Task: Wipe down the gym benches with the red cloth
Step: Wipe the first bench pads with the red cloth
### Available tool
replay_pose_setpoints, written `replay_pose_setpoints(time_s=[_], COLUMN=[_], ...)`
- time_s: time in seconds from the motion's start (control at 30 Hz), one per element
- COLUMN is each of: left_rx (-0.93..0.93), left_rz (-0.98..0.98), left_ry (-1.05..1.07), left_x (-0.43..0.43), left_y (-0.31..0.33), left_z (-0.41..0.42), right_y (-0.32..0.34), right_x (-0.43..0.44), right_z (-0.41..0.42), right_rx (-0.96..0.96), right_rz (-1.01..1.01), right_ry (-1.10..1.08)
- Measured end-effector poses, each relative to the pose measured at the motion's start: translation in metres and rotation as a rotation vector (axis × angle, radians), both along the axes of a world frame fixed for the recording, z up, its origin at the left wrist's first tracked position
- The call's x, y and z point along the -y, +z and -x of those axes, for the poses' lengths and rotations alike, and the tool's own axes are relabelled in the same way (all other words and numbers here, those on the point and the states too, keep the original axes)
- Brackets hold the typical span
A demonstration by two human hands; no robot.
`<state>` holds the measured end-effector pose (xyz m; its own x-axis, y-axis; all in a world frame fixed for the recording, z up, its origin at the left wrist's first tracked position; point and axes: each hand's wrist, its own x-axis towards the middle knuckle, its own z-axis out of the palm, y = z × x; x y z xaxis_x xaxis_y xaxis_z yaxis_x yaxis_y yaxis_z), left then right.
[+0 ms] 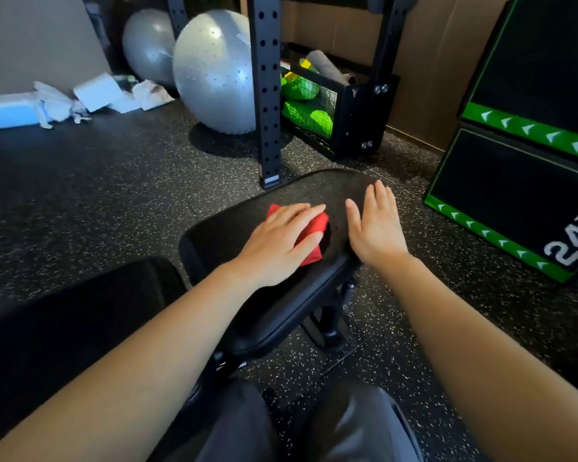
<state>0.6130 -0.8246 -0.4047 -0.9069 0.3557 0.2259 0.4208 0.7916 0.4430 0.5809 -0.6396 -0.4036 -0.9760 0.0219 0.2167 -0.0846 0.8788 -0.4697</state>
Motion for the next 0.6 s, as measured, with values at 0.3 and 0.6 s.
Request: replay_pose_setpoints(time_s=[0.3,0.6], left_rx=[0.012,0.011], left_rz=[0.013,0.046], left_ry=[0.290,0.354], left_x=[0.091,0.105], left_y=[-0.012,-0.021], left_z=[-0.017,-0.038], right_y=[0.012,-0.008], right_x=[0.091,0.079], right_z=[-0.031,-0.069], right_rx=[-0.140,-0.254], right_rz=[-0.226,-0.397], right_ry=[0.346,0.437])
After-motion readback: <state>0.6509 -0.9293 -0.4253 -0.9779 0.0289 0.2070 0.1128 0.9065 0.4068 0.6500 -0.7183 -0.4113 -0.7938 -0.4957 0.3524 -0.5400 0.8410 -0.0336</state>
